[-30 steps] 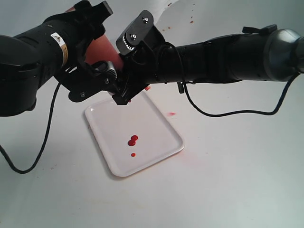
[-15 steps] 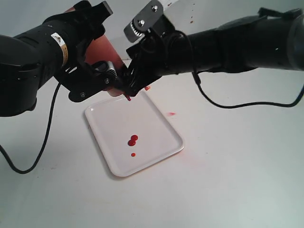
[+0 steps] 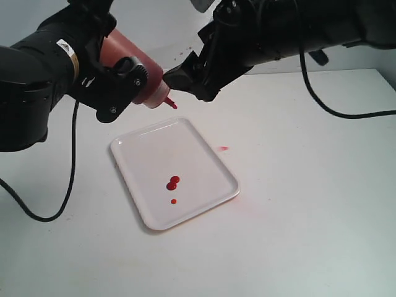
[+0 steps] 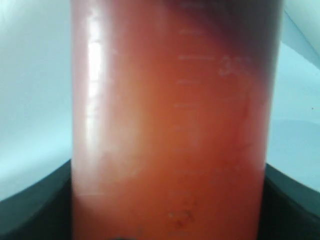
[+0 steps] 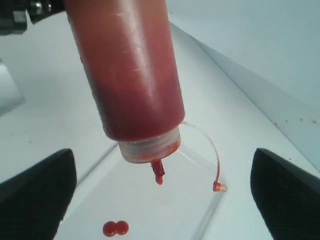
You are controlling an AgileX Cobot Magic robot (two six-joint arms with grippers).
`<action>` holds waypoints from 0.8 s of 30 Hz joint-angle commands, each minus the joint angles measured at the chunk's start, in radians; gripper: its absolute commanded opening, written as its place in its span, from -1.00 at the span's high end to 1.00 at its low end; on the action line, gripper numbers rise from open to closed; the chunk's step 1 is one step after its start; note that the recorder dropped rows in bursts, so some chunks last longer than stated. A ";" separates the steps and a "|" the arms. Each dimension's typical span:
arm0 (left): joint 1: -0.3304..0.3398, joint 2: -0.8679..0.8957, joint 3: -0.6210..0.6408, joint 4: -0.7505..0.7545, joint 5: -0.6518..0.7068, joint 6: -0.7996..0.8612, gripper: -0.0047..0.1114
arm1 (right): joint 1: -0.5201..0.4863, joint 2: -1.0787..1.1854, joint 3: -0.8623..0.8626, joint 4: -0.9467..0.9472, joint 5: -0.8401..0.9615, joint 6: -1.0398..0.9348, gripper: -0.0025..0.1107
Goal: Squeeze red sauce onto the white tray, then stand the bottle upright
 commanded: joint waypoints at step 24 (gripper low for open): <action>0.210 -0.192 -0.004 -0.259 -0.276 -0.997 0.92 | -0.003 -0.422 0.060 -0.751 0.097 0.714 -0.39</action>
